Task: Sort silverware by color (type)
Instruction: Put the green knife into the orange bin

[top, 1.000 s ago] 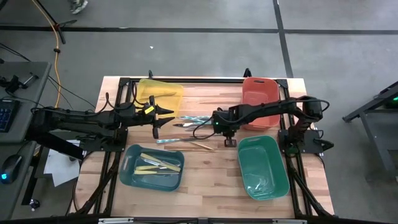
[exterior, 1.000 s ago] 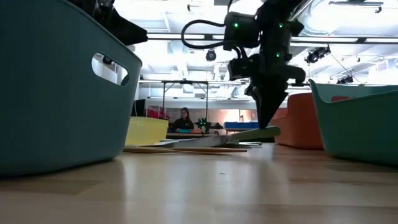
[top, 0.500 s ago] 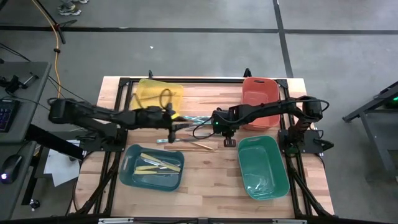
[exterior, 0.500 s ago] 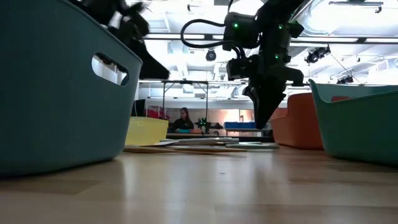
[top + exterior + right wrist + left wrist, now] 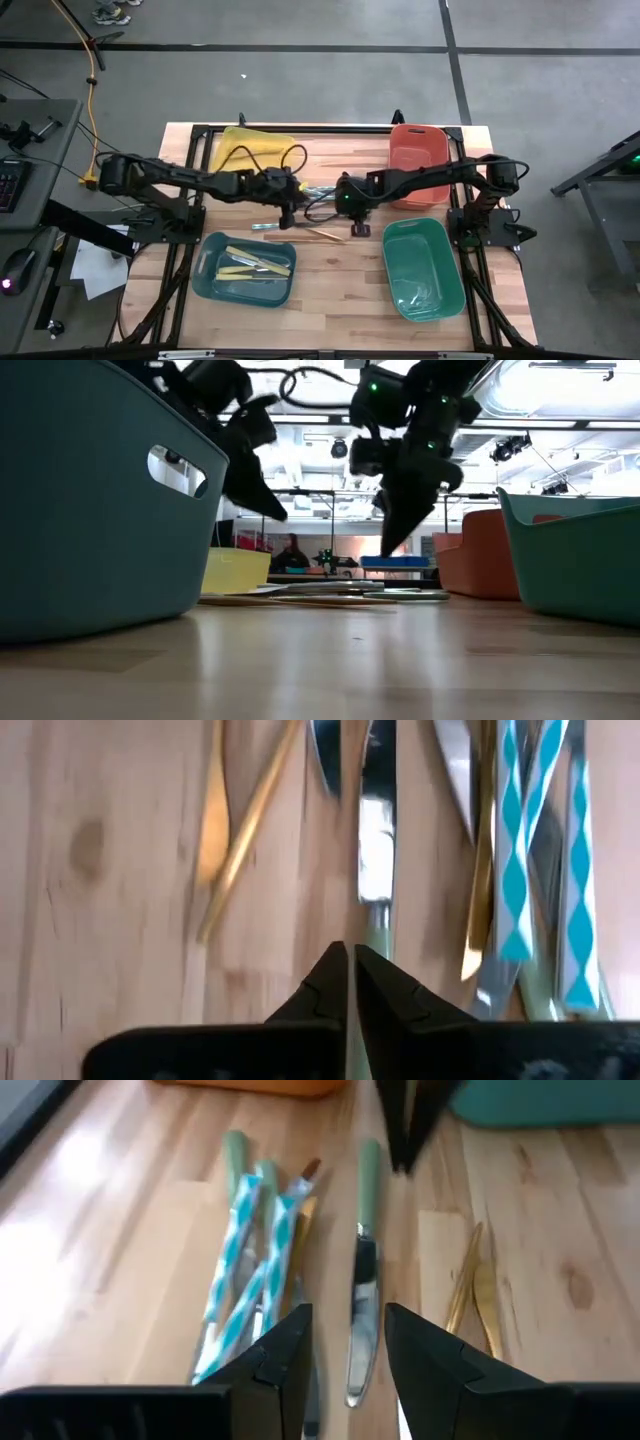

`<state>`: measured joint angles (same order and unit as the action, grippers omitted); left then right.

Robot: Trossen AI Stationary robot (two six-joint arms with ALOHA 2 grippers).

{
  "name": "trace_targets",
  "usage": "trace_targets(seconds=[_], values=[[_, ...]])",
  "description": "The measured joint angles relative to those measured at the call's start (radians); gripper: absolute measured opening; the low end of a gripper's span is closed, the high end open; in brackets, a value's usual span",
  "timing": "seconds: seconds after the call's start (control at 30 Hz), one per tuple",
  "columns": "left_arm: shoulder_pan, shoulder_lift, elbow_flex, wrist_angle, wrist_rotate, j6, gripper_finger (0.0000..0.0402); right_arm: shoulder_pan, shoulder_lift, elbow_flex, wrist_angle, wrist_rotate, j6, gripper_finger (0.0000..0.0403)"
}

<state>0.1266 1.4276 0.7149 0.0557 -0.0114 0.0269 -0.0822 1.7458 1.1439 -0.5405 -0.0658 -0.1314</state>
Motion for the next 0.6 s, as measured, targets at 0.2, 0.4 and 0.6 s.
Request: trace_targets(seconds=[0.2, 0.4, 0.6], values=[[0.011, -0.180, -0.049, -0.080, -0.001, -0.034, 0.0117, -0.003, 0.029, 0.000, 0.075, -0.003, 0.007, 0.0089], [0.011, -0.338, -0.146, -0.027, -0.004, -0.052, 0.0117, -0.003, 0.105, -0.001, 0.075, -0.002, -0.110, 0.0188], [0.011, -0.420, -0.179, -0.032, -0.004, -0.061, 0.0117, -0.022, 0.108, -0.001, 0.112, -0.002, -0.103, 0.0211]])
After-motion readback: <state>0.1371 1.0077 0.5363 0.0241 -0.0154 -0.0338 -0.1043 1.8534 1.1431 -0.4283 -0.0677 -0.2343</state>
